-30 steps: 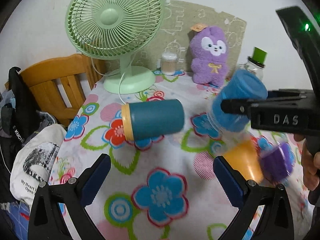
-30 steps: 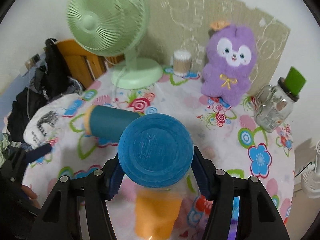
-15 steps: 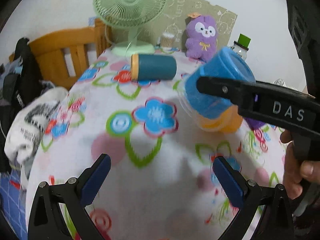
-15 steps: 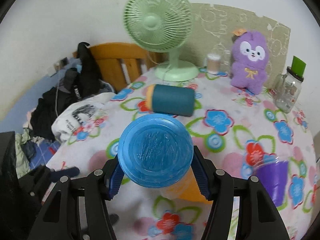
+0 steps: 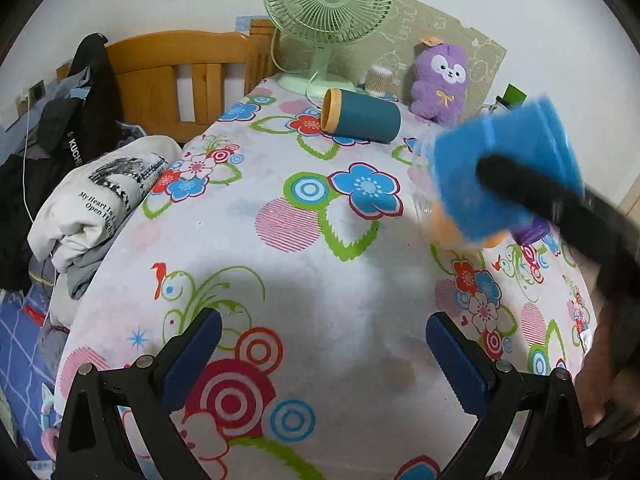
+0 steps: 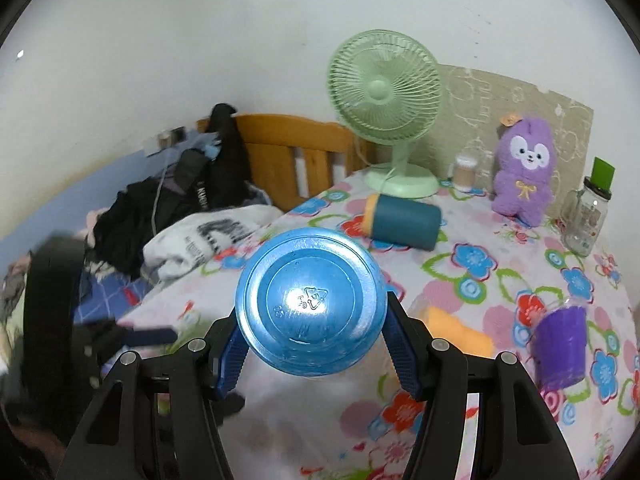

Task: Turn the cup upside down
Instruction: 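Lift the blue cup off the orange cup with the right gripper, then rotate the held blue cup and bring it toward the left gripper, then close the left gripper on the blue cup while the right gripper releases it, then lower the blue cup rim-down onto the tablecloth with the left gripper, then open the left gripper to release the upside-down blue cup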

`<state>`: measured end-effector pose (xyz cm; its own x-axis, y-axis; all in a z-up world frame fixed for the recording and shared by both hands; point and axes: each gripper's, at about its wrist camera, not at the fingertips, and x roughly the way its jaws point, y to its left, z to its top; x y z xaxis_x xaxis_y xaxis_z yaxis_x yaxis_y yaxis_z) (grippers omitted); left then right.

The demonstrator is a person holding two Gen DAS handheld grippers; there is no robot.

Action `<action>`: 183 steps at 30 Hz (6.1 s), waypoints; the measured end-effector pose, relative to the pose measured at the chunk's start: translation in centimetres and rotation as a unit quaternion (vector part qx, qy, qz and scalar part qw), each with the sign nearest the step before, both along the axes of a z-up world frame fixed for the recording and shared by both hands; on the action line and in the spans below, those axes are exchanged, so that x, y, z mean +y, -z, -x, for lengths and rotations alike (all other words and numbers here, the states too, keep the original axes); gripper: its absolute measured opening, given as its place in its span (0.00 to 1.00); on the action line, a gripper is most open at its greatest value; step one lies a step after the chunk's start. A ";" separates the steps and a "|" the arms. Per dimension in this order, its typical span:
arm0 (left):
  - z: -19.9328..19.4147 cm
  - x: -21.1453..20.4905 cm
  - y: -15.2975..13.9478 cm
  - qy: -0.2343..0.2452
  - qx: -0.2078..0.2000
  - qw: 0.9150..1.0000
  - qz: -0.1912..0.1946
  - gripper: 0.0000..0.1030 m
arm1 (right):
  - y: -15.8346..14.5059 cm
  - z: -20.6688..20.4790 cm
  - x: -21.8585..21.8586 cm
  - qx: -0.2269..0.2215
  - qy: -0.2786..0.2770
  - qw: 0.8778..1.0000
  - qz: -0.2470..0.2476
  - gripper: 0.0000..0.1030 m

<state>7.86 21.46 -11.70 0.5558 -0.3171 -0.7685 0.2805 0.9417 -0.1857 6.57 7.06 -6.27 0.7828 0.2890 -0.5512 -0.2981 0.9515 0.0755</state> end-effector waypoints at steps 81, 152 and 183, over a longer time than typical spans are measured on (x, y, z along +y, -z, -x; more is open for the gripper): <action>6.2 -9.6 -0.8 0.078 -0.024 0.996 -0.035 1.00 | 2.0 15.4 -14.2 -0.002 0.163 0.980 -0.112 0.87; 4.1 -8.3 -2.6 0.073 -0.081 0.994 -0.014 0.51 | 3.6 15.2 -12.4 0.024 0.137 0.983 -0.117 0.87; 4.9 -7.0 -5.9 0.061 -0.110 0.992 -0.010 0.51 | 1.8 13.1 -10.0 0.007 0.116 0.989 -0.096 0.87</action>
